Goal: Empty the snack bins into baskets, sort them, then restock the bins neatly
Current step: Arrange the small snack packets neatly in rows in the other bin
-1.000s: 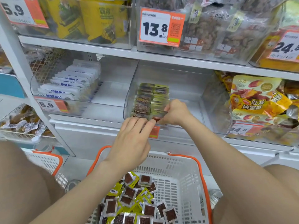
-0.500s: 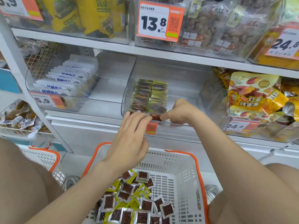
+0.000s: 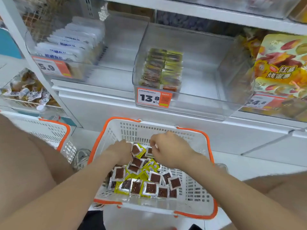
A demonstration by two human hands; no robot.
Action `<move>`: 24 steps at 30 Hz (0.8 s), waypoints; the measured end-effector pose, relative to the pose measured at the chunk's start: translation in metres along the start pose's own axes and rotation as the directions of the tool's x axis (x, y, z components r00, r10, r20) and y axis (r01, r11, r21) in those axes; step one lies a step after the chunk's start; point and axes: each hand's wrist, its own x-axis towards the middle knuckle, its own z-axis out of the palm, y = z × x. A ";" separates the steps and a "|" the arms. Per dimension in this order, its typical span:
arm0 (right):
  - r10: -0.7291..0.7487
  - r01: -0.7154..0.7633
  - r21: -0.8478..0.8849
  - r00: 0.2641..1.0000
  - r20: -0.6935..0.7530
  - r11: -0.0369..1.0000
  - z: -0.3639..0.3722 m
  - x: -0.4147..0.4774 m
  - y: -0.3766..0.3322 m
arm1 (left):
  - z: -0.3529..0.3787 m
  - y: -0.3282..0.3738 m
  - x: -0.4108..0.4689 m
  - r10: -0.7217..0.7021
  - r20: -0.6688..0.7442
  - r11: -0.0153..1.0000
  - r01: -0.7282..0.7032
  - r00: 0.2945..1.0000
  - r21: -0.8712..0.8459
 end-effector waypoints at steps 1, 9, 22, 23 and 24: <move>0.035 -0.035 0.004 0.996 0.081 0.999 0.019 0.011 0.010 | 0.012 -0.009 0.007 -0.047 0.050 0.999 0.046 0.998 0.014; 0.283 -0.295 -0.027 0.883 0.374 0.955 0.137 0.049 0.092 | 0.075 -0.013 0.067 -0.069 0.022 0.997 0.070 0.997 -0.043; 0.177 -0.188 0.059 0.972 0.157 0.980 0.204 0.118 0.079 | 0.124 -0.006 0.093 -0.083 -0.140 0.992 0.068 0.987 -0.108; 0.132 -0.150 0.077 0.971 0.197 0.986 0.210 0.125 0.078 | 0.128 -0.006 0.092 -0.078 -0.133 0.992 0.064 0.988 -0.109; 0.086 -0.113 0.098 0.964 0.250 0.989 0.215 0.131 0.077 | 0.130 -0.007 0.090 -0.075 -0.129 0.991 0.059 0.989 -0.120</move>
